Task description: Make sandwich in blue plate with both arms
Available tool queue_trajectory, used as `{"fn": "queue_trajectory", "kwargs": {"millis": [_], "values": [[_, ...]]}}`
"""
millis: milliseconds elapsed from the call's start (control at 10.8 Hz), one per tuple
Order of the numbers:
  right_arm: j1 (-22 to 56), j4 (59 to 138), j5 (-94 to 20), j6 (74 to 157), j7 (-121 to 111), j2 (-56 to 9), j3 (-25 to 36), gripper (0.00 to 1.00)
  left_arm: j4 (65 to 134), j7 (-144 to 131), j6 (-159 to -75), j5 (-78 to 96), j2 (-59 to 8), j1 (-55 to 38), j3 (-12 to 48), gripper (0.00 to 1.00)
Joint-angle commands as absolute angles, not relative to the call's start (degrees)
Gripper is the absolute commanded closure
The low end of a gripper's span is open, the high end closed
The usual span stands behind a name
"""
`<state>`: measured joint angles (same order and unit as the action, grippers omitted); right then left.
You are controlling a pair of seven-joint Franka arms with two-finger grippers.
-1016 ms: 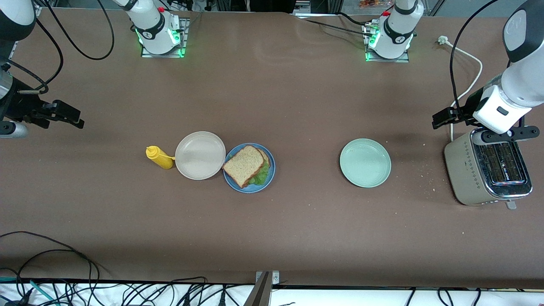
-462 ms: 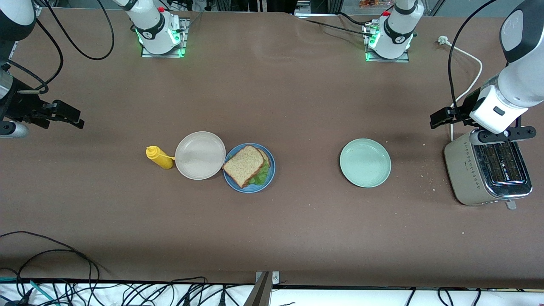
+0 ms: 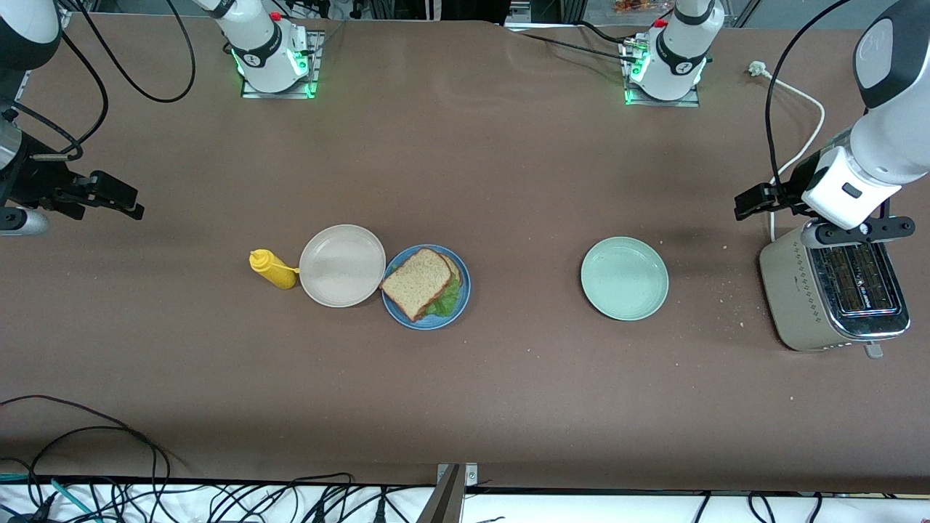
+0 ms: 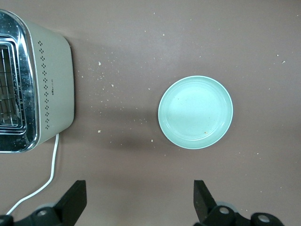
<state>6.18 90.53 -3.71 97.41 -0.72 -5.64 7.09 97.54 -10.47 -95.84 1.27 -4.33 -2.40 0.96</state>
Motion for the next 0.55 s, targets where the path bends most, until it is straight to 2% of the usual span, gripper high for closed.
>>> {"fn": "queue_trajectory", "kwargs": {"millis": [0, 462], "values": [[6.42, 89.91, -2.90, 96.50, -0.70, -5.71, 7.12, 0.00, 97.82, -9.14, -96.15, 1.58, -4.04, -3.25, 0.26, 0.00], [6.42, 90.09, -2.90, 96.50, -0.70, -5.80, 7.12, 0.00, 97.82, -9.14, -96.15, 1.58, -3.96, -3.60, -0.17, 0.00]]}}
